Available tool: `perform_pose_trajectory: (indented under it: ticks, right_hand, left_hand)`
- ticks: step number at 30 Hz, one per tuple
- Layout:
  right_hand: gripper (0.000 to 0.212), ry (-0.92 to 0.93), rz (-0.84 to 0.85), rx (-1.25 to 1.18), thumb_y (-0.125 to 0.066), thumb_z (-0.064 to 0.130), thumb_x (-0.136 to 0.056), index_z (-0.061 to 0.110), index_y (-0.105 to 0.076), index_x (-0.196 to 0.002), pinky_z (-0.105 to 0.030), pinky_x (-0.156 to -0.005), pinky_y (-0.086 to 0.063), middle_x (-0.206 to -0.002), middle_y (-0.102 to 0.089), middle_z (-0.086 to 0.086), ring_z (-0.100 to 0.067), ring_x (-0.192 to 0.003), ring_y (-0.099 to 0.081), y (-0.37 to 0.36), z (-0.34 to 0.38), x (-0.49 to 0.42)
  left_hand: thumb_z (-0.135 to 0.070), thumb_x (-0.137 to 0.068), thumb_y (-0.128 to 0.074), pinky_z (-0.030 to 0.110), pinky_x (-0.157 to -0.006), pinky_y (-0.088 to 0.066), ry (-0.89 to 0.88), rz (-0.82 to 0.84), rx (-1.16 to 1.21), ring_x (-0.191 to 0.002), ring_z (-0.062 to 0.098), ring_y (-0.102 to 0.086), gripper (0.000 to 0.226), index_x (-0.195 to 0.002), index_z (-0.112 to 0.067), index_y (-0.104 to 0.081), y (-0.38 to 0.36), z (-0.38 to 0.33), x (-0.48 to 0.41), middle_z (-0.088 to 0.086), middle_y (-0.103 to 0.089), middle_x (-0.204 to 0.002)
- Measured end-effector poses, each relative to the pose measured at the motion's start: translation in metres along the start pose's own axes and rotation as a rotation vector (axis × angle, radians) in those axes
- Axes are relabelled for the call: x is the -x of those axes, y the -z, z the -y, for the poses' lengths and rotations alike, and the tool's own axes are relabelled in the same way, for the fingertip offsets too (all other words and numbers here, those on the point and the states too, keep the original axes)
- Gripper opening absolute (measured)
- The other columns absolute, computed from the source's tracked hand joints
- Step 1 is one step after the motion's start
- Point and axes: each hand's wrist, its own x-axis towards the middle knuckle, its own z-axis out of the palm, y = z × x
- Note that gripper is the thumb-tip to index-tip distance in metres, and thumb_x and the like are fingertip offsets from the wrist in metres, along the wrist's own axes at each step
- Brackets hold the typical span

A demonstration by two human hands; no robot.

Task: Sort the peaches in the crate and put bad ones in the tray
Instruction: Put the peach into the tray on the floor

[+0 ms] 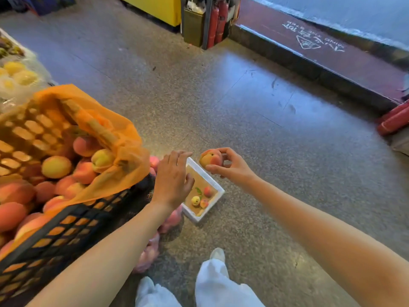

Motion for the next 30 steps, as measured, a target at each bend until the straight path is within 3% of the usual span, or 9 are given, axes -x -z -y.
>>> perform_pose_trajectory:
  ticks: [4, 9, 11, 14, 18, 23, 26, 28, 30]
  right_hand:
    - [0.062, -0.037, 0.047, 0.122, -0.086, 0.044, -0.064, 0.025, -0.059, -0.116, -0.026, -0.079, -0.054, -0.108, -0.064, 0.005, -0.011, -0.093, -0.065, 0.038, -0.058, -0.031]
    - [0.06, -0.109, 0.102, 0.173, -0.088, 0.035, -0.065, 0.023, -0.059, -0.116, -0.015, -0.073, -0.048, -0.102, -0.064, 0.008, -0.002, -0.084, -0.06, 0.044, -0.137, -0.074]
    - [0.061, -0.131, 0.12, 0.175, -0.088, 0.032, -0.065, 0.021, -0.059, -0.118, -0.008, -0.065, -0.045, -0.099, -0.063, 0.008, 0.002, -0.079, -0.058, 0.038, -0.175, -0.095]
    - [0.06, -0.169, 0.131, 0.169, -0.088, 0.032, -0.066, 0.022, -0.058, -0.117, -0.011, -0.065, -0.043, -0.097, -0.062, 0.007, -0.004, -0.08, -0.059, 0.024, -0.239, -0.128]
    - [0.059, -0.204, 0.175, 0.183, -0.086, 0.032, -0.068, 0.022, -0.055, -0.117, -0.004, -0.061, -0.042, -0.094, -0.06, 0.007, -0.002, -0.078, -0.057, -0.001, -0.339, -0.182]
    - [0.061, -0.223, 0.193, 0.219, -0.085, 0.031, -0.07, 0.021, -0.052, -0.119, -0.001, -0.059, -0.039, -0.09, -0.052, 0.018, 0.006, -0.077, -0.052, -0.04, -0.464, -0.252]
    - [0.061, -0.205, 0.2, 0.24, -0.085, 0.026, -0.07, 0.021, -0.05, -0.12, -0.006, -0.063, -0.039, -0.094, -0.05, 0.022, 0.007, -0.081, -0.05, -0.061, -0.532, -0.294]
    - [0.067, -0.194, 0.211, 0.259, -0.085, 0.028, -0.069, 0.019, -0.049, -0.124, -0.011, -0.072, -0.043, -0.101, -0.052, 0.015, 0.002, -0.089, -0.053, -0.075, -0.571, -0.323]
    - [0.071, -0.162, 0.214, 0.342, -0.085, 0.039, -0.066, 0.021, -0.05, -0.125, -0.027, -0.082, -0.052, -0.11, -0.055, 0.005, -0.011, -0.098, -0.056, -0.088, -0.604, -0.352]
  left_hand:
    - [-0.021, -0.08, -0.057, 0.04, -0.084, -0.042, 0.195, 0.256, 0.005, -0.105, 0.036, -0.056, 0.041, -0.119, -0.009, -0.059, -0.066, -0.01, -0.019, 0.014, -0.059, -0.114]
    - [-0.025, -0.086, -0.055, 0.039, -0.095, -0.036, 0.378, 0.489, -0.033, -0.122, 0.032, -0.047, 0.05, -0.134, -0.013, -0.046, -0.161, 0.009, -0.022, 0.012, -0.05, -0.132]
    - [-0.024, -0.087, -0.053, 0.041, -0.098, -0.036, 0.432, 0.502, -0.047, -0.123, 0.032, -0.046, 0.049, -0.134, -0.012, -0.046, -0.202, 0.026, -0.021, 0.013, -0.05, -0.131]
    - [-0.023, -0.087, -0.055, 0.043, -0.102, -0.033, 0.454, 0.545, -0.043, -0.125, 0.033, -0.042, 0.049, -0.133, -0.009, -0.048, -0.271, 0.062, -0.019, 0.016, -0.05, -0.131]
    - [-0.021, -0.082, -0.059, 0.044, -0.098, -0.035, 0.497, 0.596, -0.044, -0.119, 0.036, -0.044, 0.046, -0.125, -0.005, -0.051, -0.375, 0.117, -0.011, 0.018, -0.051, -0.126]
    - [-0.024, -0.086, -0.058, 0.041, -0.108, -0.03, 0.575, 0.554, -0.072, -0.13, 0.032, -0.036, 0.06, -0.14, -0.007, -0.039, -0.503, 0.179, 0.005, 0.016, -0.043, -0.141]
    - [-0.028, -0.087, -0.058, 0.042, -0.116, -0.021, 0.6, 0.534, -0.098, -0.141, 0.031, -0.023, 0.067, -0.146, -0.009, -0.031, -0.574, 0.218, 0.004, 0.016, -0.029, -0.152]
    - [-0.031, -0.088, -0.057, 0.043, -0.119, -0.014, 0.608, 0.526, -0.138, -0.145, 0.032, -0.012, 0.069, -0.148, -0.012, -0.028, -0.612, 0.243, 0.001, 0.015, -0.019, -0.157]
    - [-0.033, -0.089, -0.056, 0.045, -0.12, -0.009, 0.652, 0.488, -0.171, -0.146, 0.033, -0.006, 0.068, -0.148, -0.015, -0.027, -0.642, 0.267, 0.001, 0.012, -0.012, -0.159]
